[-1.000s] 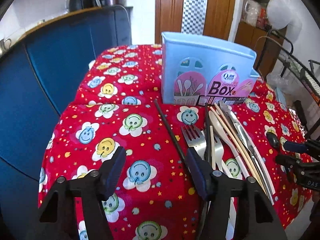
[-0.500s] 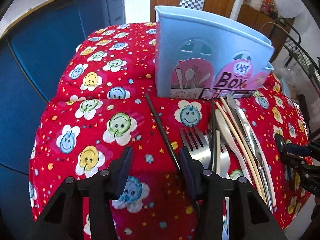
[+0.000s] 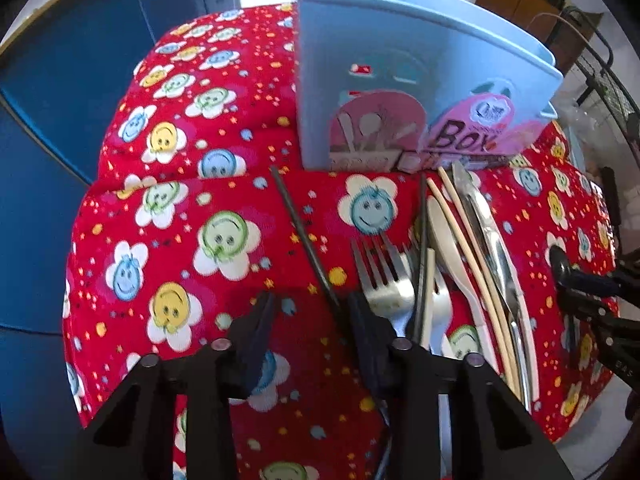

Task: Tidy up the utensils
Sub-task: 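Grasp the black spoon with the right gripper while the left gripper grasps the black chopstick, then lift the black spoon and black chopstick and carry both over the blue caddy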

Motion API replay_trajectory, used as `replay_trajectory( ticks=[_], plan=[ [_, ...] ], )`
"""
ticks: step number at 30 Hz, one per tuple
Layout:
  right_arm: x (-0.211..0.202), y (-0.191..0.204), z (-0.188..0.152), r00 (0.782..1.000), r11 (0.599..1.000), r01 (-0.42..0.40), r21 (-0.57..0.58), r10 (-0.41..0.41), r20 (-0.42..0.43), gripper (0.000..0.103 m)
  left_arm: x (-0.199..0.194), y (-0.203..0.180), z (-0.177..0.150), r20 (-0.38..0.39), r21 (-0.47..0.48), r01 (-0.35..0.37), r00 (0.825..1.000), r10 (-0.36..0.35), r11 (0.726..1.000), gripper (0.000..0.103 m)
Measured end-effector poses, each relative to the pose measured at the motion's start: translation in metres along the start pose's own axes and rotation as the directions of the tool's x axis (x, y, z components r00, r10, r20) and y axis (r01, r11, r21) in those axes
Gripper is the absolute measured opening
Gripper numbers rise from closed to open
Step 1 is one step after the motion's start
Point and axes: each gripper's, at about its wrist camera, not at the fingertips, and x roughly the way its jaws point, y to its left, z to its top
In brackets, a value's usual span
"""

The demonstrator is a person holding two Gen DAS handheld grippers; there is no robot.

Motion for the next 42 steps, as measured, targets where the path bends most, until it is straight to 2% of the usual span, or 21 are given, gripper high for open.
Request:
replay_trajectory(
  ticks=[2, 4, 6, 8, 9, 12, 15, 21, 27, 31, 36, 42],
  plan=[
    [0.001, -0.001, 0.001, 1.000, 1.000, -0.007, -0.008, 0.007, -0.010, 0.026, -0.002, -0.004, -0.001, -0.014, -0.003, 0.008, 1.000, -0.009, 1.000, 0.028],
    [0.001, 0.000, 0.002, 1.000, 1.000, -0.010, -0.021, 0.010, -0.020, 0.026, -0.006, -0.008, -0.004, -0.018, -0.009, 0.031, 0.999, -0.032, 0.999, 0.017],
    [0.001, 0.001, 0.003, 1.000, 0.999, -0.007, -0.034, 0.005, -0.030, 0.025, -0.007, -0.008, -0.006, -0.013, -0.028, 0.047, 0.999, -0.048, 0.998, 0.012],
    [0.002, 0.003, 0.005, 0.999, 0.999, 0.005, -0.041, -0.007, -0.036, 0.022, -0.009, -0.002, -0.008, 0.002, -0.070, 0.082, 0.997, -0.082, 0.994, 0.011],
    [0.002, 0.005, 0.006, 0.999, 0.999, 0.010, -0.043, -0.011, -0.034, 0.016, -0.009, -0.001, -0.008, 0.009, -0.081, 0.096, 0.995, -0.095, 0.992, 0.010],
    [0.002, 0.007, 0.007, 1.000, 1.000, 0.018, -0.016, -0.018, -0.004, 0.008, -0.019, 0.006, -0.011, 0.073, -0.109, 0.156, 0.986, -0.149, 0.982, 0.008],
    [0.000, 0.007, 0.005, 0.999, 1.000, 0.005, 0.024, -0.006, 0.037, 0.008, -0.034, 0.004, -0.017, 0.140, -0.091, 0.160, 0.979, -0.146, 0.983, 0.007],
    [-0.010, 0.004, -0.009, 0.988, 0.991, -0.077, 0.112, 0.061, 0.140, 0.008, -0.060, -0.001, -0.030, 0.276, -0.040, 0.153, 0.951, -0.136, 0.987, 0.005],
    [-0.026, 0.015, -0.022, 0.964, 0.984, -0.127, 0.123, 0.093, 0.251, 0.008, -0.077, 0.012, -0.036, 0.384, -0.040, 0.134, 0.917, -0.108, 0.990, 0.005],
    [-0.039, 0.022, -0.025, 0.937, 0.981, -0.154, 0.119, 0.106, 0.333, 0.007, -0.091, 0.016, -0.044, 0.442, -0.043, 0.141, 0.891, -0.108, 0.989, 0.005],
    [-0.054, 0.027, -0.027, 0.900, 0.980, -0.170, 0.108, 0.110, 0.421, 0.007, -0.111, 0.014, -0.048, 0.517, -0.035, 0.151, 0.849, -0.112, 0.988, 0.005],
    [-0.072, 0.030, -0.027, 0.862, 0.981, -0.162, 0.109, 0.087, 0.500, 0.007, -0.133, 0.007, -0.045, 0.603, -0.014, 0.177, 0.787, -0.133, 0.984, 0.005]
  ],
)
